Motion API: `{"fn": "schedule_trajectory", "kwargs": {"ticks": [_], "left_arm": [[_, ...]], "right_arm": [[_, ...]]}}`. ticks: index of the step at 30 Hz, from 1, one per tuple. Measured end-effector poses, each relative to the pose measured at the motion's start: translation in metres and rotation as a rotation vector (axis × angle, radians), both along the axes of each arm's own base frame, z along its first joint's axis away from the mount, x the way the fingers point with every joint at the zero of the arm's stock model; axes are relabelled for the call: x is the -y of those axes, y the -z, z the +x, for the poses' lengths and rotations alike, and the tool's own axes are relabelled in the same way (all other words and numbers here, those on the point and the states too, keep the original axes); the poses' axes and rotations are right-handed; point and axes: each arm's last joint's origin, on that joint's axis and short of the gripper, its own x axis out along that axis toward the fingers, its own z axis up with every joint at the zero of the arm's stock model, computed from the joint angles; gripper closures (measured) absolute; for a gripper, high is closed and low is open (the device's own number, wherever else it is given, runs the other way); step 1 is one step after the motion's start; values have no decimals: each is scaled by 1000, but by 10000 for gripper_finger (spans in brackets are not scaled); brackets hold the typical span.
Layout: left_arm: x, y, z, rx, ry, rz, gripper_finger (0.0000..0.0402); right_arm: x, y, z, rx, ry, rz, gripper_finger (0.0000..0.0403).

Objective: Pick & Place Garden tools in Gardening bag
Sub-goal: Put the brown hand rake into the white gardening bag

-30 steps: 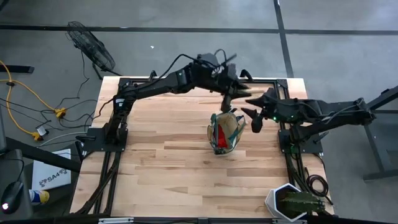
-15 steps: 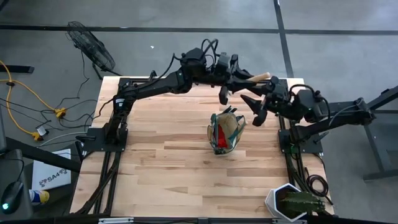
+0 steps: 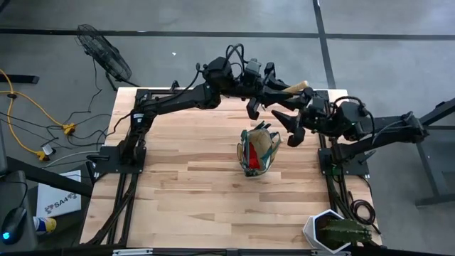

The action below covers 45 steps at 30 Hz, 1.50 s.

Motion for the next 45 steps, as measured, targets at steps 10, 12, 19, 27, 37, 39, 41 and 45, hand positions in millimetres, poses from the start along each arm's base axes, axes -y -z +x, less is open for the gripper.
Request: {"fn": "schedule_trajectory", "kwargs": {"ticks": [10,12,19,27,37,39,41,45], "left_arm": [[4,-2,-1,11,51,4,340],[5,-1,-1,10,52,5,340],[5,-2,-1,14,60,5,340],[7,-4,-3,26,123,16,340],[8,-5,-4,16,179,21,340],[9,-4,-4,10,193,19,340],[9,-4,-4,7,199,14,340],[9,-4,-4,5,203,10,340]], "right_arm": [[4,-5,2,51,29,-34,211],[5,-6,5,71,16,-40,211],[6,1,21,60,11,-48,211],[5,1,27,81,10,-75,211],[7,-2,26,101,12,-99,211],[9,-2,26,100,19,-99,211],[10,-2,26,101,15,-103,211],[11,-2,27,100,1,-109,211]]}}
